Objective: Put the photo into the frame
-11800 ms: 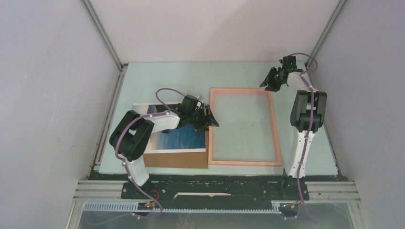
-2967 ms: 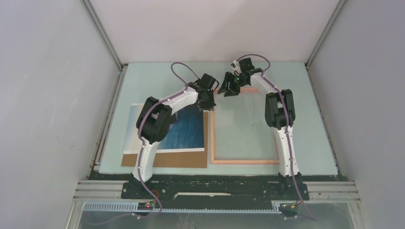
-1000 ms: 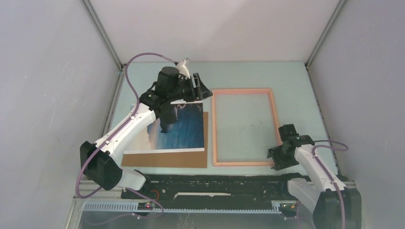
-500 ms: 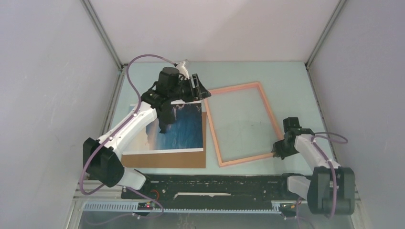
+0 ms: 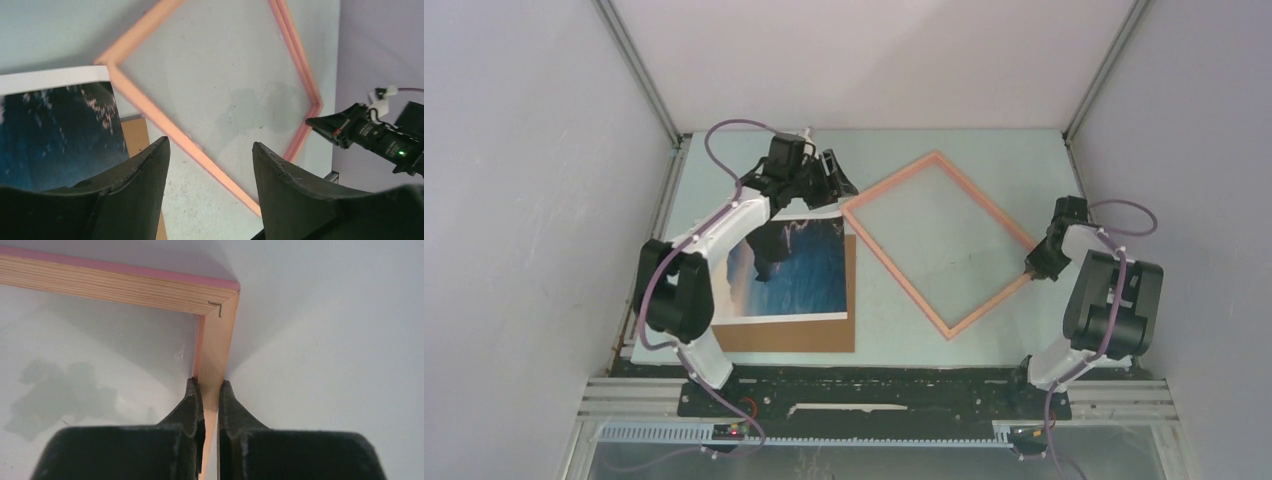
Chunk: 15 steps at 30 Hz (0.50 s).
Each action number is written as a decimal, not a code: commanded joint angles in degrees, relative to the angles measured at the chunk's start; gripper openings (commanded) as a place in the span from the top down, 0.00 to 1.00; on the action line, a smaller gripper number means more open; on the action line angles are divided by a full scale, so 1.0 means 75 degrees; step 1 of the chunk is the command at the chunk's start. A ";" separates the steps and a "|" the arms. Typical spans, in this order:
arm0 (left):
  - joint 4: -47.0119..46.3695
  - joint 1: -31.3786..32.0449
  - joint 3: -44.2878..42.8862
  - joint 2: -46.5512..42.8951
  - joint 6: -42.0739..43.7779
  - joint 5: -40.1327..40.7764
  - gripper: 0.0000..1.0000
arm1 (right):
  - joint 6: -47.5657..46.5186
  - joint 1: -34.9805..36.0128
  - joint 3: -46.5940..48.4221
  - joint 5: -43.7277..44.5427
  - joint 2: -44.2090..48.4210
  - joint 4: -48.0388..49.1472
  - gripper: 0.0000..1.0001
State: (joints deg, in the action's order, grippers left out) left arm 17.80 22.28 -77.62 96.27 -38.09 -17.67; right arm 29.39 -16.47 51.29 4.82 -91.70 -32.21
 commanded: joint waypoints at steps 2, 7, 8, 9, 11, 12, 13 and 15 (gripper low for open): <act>-0.0194 -0.0065 -0.0537 0.0553 -0.0204 -0.0058 0.32 | -0.2617 -0.0252 0.0422 0.0093 -0.0913 0.2143 1.00; -0.0018 -0.0088 -0.0480 0.0542 0.0015 0.0070 0.31 | -0.2549 -0.0173 0.2387 -0.0533 -0.2384 0.1251 0.98; -0.0018 -0.0088 -0.0487 0.0571 0.0013 0.0064 0.31 | -0.2474 -0.0192 0.2651 -0.0559 -0.2584 0.1157 0.95; -0.0017 -0.0088 -0.0510 0.0619 0.0021 0.0053 0.31 | -0.2362 -0.0263 0.2927 -0.0557 -0.2755 0.0987 0.91; -0.0011 -0.0088 -0.0579 0.0753 0.0063 0.0158 0.31 | -0.2223 -0.0375 0.3364 -0.0666 -0.3064 0.0860 0.88; -0.0020 -0.0088 -0.0640 0.0828 0.0073 0.0201 0.31 | -0.2294 -0.0355 0.3718 -0.0818 -0.3243 0.0595 0.89; -0.0013 -0.0088 -0.0718 0.0925 0.0074 0.0221 0.31 | -0.2428 -0.0254 0.4060 -0.0843 -0.3397 0.0391 0.89; -0.0007 -0.0088 -0.0922 0.1174 0.0026 0.0154 0.31 | -0.2677 -0.0052 0.4691 -0.0401 -0.3545 0.0087 0.87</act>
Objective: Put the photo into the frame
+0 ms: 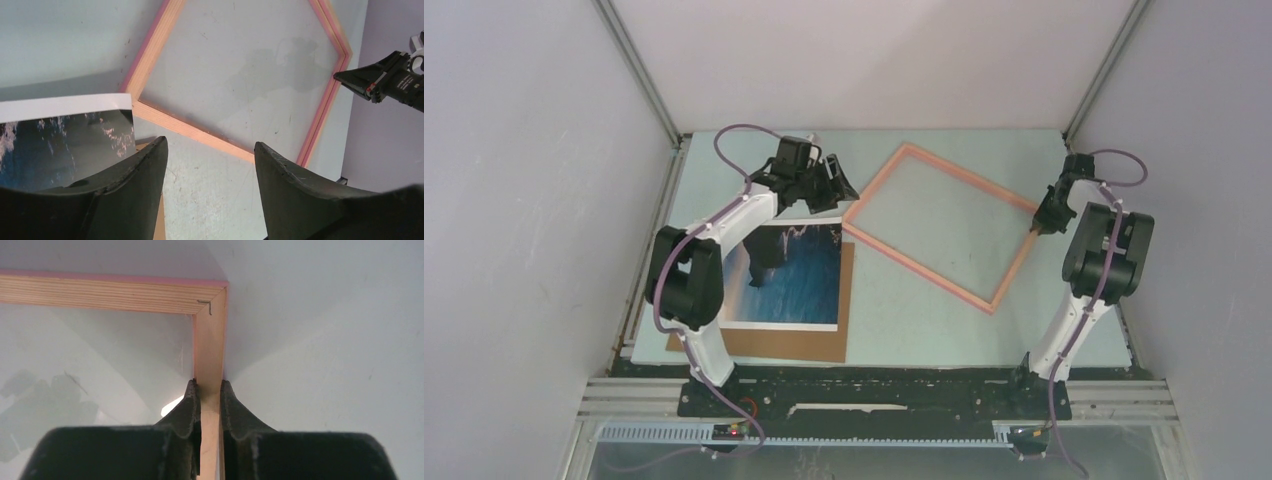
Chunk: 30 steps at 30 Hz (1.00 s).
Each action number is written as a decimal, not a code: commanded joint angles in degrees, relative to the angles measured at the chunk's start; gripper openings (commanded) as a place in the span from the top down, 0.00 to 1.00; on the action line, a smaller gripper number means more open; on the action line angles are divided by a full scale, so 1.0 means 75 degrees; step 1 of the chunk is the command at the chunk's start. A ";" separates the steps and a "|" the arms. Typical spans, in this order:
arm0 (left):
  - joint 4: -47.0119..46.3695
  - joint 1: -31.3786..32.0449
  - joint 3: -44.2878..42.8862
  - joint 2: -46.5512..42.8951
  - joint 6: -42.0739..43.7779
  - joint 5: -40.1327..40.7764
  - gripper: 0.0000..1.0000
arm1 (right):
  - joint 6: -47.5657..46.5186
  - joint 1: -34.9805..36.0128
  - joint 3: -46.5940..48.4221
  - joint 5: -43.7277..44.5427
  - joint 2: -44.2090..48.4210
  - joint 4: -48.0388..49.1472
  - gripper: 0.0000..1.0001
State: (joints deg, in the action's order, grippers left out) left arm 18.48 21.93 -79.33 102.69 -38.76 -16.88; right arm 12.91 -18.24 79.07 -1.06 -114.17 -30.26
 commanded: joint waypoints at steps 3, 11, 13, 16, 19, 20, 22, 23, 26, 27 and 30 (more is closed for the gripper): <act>-0.0068 -0.0040 -0.1120 0.0767 0.0018 -0.0064 0.31 | -0.1169 0.0226 0.1758 0.1215 -0.0697 -0.0509 0.82; -0.0003 0.0071 -0.2137 0.1709 -0.0111 0.0022 0.30 | -0.2514 0.0179 0.1306 0.1237 -0.1025 0.0117 0.70; 0.0011 0.0126 -0.2263 0.1892 -0.0136 0.0186 0.29 | -0.2363 0.0227 0.0970 0.1260 -0.0731 0.0658 0.67; -0.0043 0.0229 -0.2497 0.2212 -0.0110 0.0525 0.26 | -0.2046 0.0198 0.1004 0.0969 -0.0344 0.0781 0.13; 0.0047 0.0328 -0.2998 0.2722 -0.0105 0.0499 0.23 | -0.1618 0.0147 0.1226 0.0734 0.0062 0.0336 0.00; 0.0115 0.0349 -0.3140 0.2883 -0.0146 0.0507 0.23 | -0.1260 0.0088 0.1183 0.0536 0.0258 0.0307 0.00; 0.0070 0.0374 -0.3303 0.3133 -0.0166 0.0512 0.22 | -0.0420 -0.0078 0.0890 -0.0015 0.0727 0.0435 0.00; 0.0067 0.0379 -0.3364 0.3230 -0.0142 0.0569 0.22 | -0.0095 -0.0113 0.0749 -0.0285 0.0898 0.0487 0.00; 0.0170 0.0379 -0.3623 0.3549 -0.0270 0.0492 0.22 | 0.0442 -0.0016 0.0054 -0.0875 0.1483 0.1050 0.00; 0.0175 0.0389 -0.3677 0.3652 -0.0340 0.0353 0.22 | 0.0682 -0.0003 -0.0016 -0.1125 0.1592 0.1086 0.00; 0.0079 0.0425 -0.3660 0.3838 -0.0505 0.0011 0.23 | 0.1203 -0.0520 0.0121 -0.3576 0.1396 0.0783 0.00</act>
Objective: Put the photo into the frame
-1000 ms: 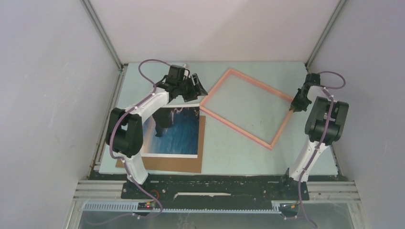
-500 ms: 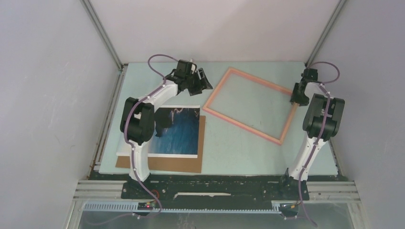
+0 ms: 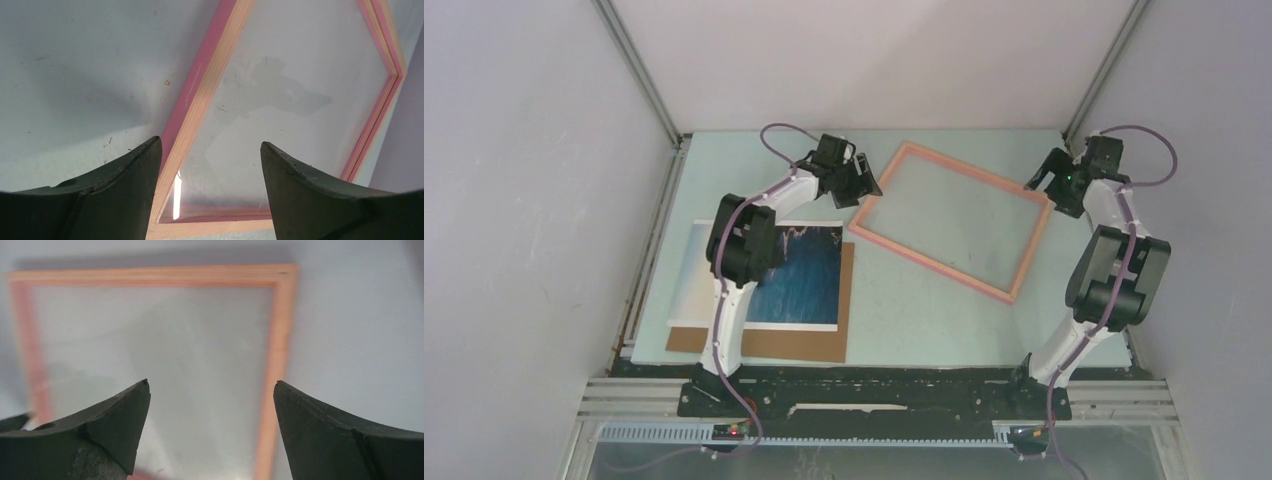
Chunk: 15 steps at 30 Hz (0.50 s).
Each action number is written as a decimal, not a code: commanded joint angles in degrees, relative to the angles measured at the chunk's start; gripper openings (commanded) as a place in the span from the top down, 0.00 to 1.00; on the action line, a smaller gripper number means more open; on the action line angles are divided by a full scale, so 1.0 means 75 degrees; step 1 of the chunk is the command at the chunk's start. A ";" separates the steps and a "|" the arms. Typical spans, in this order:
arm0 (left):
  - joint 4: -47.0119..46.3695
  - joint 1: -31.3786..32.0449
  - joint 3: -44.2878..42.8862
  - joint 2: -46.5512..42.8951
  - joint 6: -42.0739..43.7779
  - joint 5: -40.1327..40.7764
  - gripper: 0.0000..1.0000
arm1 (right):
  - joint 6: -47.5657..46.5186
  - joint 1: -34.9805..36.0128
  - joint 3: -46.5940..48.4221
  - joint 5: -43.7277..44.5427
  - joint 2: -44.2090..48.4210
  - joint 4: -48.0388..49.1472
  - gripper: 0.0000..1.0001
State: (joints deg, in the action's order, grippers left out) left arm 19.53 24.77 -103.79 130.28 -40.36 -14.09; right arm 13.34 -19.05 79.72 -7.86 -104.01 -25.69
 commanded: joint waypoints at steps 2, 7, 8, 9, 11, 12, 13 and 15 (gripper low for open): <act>-0.0247 0.0091 -0.0239 0.0163 -0.0401 -0.0654 0.26 | 0.1871 -0.0908 -0.0447 -0.4539 -0.0181 0.0819 0.00; -0.1165 0.0438 0.0932 -0.0423 -0.0848 -0.1137 0.28 | 0.1628 -0.1421 -0.1282 -0.4511 -0.0062 0.1123 0.00; -0.1479 0.0536 0.1255 -0.0585 -0.1022 -0.1297 0.29 | 0.1345 -0.1446 -0.1210 -0.4092 0.0006 0.0772 0.00; -0.1784 0.0645 0.1556 -0.0763 -0.1186 -0.1434 0.29 | 0.1112 -0.1461 -0.1189 -0.3767 0.0076 0.0528 0.00; -0.2146 0.0873 0.2110 -0.1146 -0.1414 -0.1601 0.30 | 0.0730 -0.1494 -0.1163 -0.3172 0.0089 0.0189 0.00; -0.2221 0.0985 0.2370 -0.1328 -0.1446 -0.1626 0.30 | 0.0578 -0.1518 -0.1117 -0.2839 0.0059 -0.0039 0.00; -0.2255 0.1068 0.2627 -0.1508 -0.1476 -0.1597 0.30 | 0.0456 -0.1526 -0.1082 -0.2507 0.0052 -0.0210 0.00; -0.2490 0.1194 0.3285 -0.1946 -0.1518 -0.1533 0.31 | 0.0326 -0.1553 -0.1079 -0.1977 0.0107 -0.0322 0.00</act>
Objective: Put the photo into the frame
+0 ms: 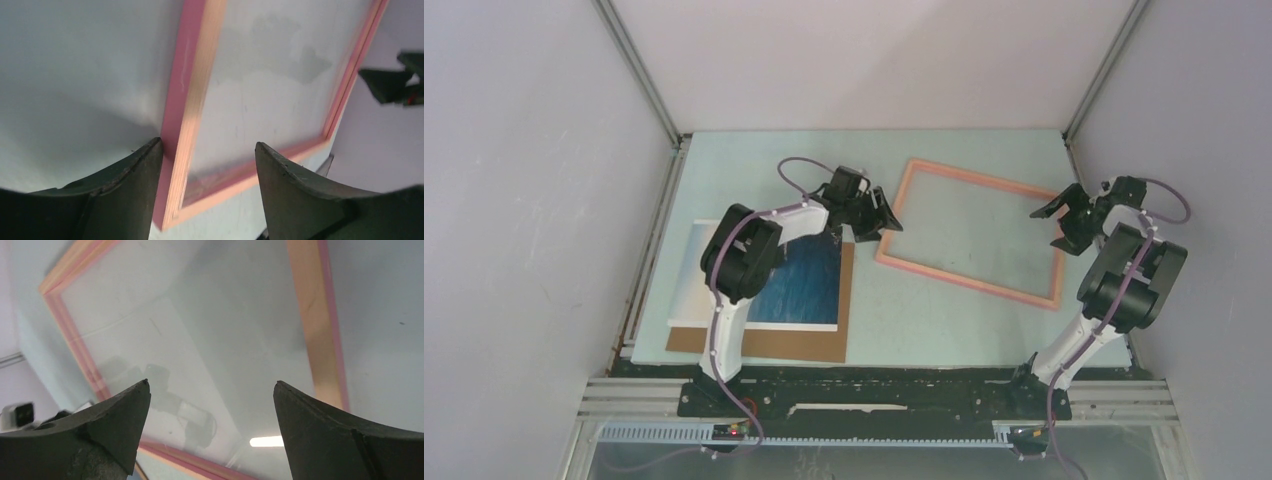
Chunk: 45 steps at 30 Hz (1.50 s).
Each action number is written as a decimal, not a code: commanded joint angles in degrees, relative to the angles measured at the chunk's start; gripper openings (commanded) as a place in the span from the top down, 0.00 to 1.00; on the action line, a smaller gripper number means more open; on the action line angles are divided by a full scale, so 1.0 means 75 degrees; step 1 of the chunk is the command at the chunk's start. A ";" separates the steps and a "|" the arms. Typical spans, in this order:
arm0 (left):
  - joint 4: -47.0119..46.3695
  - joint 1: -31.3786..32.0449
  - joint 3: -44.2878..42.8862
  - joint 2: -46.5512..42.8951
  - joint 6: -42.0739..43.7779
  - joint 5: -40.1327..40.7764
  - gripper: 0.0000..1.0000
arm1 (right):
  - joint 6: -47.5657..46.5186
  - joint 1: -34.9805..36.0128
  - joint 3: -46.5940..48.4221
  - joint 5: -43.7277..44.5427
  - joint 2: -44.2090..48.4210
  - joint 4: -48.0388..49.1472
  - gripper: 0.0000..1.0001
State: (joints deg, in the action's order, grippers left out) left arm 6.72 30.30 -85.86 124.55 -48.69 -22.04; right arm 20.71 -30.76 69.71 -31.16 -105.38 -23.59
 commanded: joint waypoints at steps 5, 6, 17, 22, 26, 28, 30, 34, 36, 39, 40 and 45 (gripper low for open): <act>-0.0854 0.0392 0.1770 -0.1862 -0.0417 -0.0464 0.29 | -0.0751 -0.0046 0.0345 0.1425 0.0573 -0.0534 0.01; -0.0831 0.0340 0.1844 -0.1945 -0.0438 -0.0469 0.29 | -0.0790 -0.0047 0.0452 0.1672 0.0617 -0.0658 0.03; 0.0002 0.0235 0.1276 -0.1867 0.0052 -0.0806 0.27 | -0.1229 -0.0445 0.1994 0.2823 -0.0413 -0.1355 0.13; 0.0418 0.0240 0.0616 -0.1325 0.0244 -0.0783 0.24 | -0.1183 -0.0554 0.2477 0.2185 -0.1212 -0.1331 0.22; 0.0492 0.0297 -0.0015 -0.0698 0.0009 -0.0995 0.24 | -0.1224 -0.0473 0.3181 0.1685 -0.1952 -0.1914 0.25; 0.0509 0.0349 -0.0106 -0.0534 -0.0048 -0.0939 0.24 | -0.1233 -0.0356 0.3178 0.1502 -0.2108 -0.1901 0.26; 0.0498 0.0422 -0.0111 -0.0428 -0.0068 -0.0862 0.24 | -0.1226 -0.0202 0.3046 0.1285 -0.2190 -0.1734 0.27; 0.0481 0.0468 -0.0013 -0.0300 -0.0183 -0.0884 0.29 | -0.1250 0.0065 0.2995 0.0880 -0.2233 -0.1731 0.29; 0.0412 0.0480 0.0229 -0.0440 -0.0230 -0.0925 0.32 | -0.1191 0.0044 0.2872 0.0485 -0.2113 -0.1578 0.29; -0.0235 0.0548 0.0998 -0.0918 -0.0580 -0.1134 0.37 | -0.1191 0.0106 0.2912 0.0004 -0.1958 -0.1576 0.29; -0.0488 0.0611 0.1364 -0.1187 -0.0688 -0.1140 0.39 | -0.1207 0.0141 0.2955 -0.0005 -0.1933 -0.1647 0.29; -0.0859 0.0781 0.2461 -0.2188 -0.0927 -0.1131 0.40 | -0.1203 0.0361 0.2960 -0.0847 -0.1817 -0.1582 0.30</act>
State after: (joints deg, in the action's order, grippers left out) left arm 5.96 34.33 -72.27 116.75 -52.66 -27.86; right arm 11.68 -30.33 91.53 -29.08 -120.57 -34.22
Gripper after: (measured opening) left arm 0.601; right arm 0.705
